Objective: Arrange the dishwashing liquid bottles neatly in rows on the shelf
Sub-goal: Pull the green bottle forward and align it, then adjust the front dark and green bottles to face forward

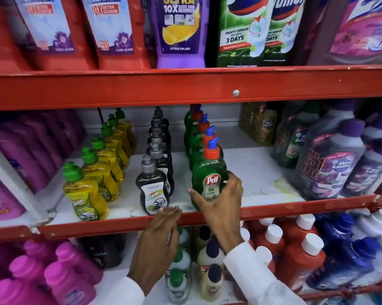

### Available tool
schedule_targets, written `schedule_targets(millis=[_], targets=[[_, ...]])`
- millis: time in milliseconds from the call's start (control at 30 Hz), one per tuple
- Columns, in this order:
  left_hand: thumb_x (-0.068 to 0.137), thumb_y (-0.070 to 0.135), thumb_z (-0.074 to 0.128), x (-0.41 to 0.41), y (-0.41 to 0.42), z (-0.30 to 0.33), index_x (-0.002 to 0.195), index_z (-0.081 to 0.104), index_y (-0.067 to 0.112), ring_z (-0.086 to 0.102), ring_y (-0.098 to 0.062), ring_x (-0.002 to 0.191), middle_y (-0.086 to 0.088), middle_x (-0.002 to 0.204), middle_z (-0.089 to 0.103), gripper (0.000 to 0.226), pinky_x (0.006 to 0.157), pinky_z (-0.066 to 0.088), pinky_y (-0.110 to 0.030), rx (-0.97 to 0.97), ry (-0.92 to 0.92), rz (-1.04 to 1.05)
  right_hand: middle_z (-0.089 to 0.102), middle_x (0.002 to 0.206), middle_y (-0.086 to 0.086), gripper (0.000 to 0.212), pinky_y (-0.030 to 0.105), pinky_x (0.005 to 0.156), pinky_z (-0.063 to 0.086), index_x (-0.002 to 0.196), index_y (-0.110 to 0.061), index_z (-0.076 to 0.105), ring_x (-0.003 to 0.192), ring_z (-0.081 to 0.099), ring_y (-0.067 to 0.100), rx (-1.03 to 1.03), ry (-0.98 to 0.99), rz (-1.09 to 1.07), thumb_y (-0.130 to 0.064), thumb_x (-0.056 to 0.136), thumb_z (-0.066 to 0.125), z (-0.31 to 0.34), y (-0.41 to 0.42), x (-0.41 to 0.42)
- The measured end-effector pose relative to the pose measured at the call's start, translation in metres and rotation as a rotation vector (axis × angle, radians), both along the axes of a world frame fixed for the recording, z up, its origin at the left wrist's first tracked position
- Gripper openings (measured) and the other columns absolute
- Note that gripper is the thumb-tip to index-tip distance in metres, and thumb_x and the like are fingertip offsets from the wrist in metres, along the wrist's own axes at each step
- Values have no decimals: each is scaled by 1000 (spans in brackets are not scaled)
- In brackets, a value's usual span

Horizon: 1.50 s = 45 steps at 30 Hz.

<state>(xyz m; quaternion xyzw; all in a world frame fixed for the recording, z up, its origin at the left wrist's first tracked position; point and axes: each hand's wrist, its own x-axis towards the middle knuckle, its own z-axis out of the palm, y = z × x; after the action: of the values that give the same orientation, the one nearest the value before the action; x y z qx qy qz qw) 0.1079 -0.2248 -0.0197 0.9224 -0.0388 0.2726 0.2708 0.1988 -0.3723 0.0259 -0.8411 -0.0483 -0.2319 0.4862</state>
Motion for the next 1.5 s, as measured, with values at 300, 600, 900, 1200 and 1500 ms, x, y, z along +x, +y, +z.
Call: schedule_targets(millis=[300, 600, 900, 1200, 1500], targets=[[94, 26, 64, 34, -37, 31, 137, 53, 22, 61, -6, 116, 3, 132, 65, 45, 103, 41, -17, -192, -4, 36, 66, 131, -1, 60, 5, 93, 44, 136, -18, 56, 110, 62, 6, -89, 90, 374, -21, 80, 76, -10, -76, 20], [83, 23, 78, 53, -30, 36, 125, 65, 18, 65, -4, 109, -2, 122, 72, 44, 96, 52, -23, -451, 137, 51, 77, 107, -9, 34, 25, 90, 59, 120, -19, 70, 96, 72, -2, -63, 97, 491, -16, 87, 74, -10, -85, 36], [80, 21, 80, 54, -35, 38, 123, 67, 17, 67, -3, 109, -1, 121, 73, 45, 95, 53, -16, -497, 161, 27, 77, 101, -12, 33, 12, 83, 56, 117, -21, 71, 90, 71, -7, 11, 96, 469, -13, 85, 74, -21, -88, 37], [82, 19, 78, 52, -36, 43, 127, 64, 15, 66, -4, 114, -1, 126, 71, 47, 102, 54, -31, -545, 172, -10, 77, 103, -13, 36, 21, 89, 58, 118, -23, 71, 93, 71, -5, 63, 84, 399, -18, 83, 77, -22, -84, 29], [78, 15, 58, -7, 9, 39, 86, 65, 25, 73, -14, 96, 3, 99, 76, 14, 82, 60, -26, -697, -370, 180, 74, 100, -20, 26, 14, 79, 56, 104, -34, 68, 90, 72, 2, 185, -190, 401, -18, 84, 72, -11, -32, -39]])
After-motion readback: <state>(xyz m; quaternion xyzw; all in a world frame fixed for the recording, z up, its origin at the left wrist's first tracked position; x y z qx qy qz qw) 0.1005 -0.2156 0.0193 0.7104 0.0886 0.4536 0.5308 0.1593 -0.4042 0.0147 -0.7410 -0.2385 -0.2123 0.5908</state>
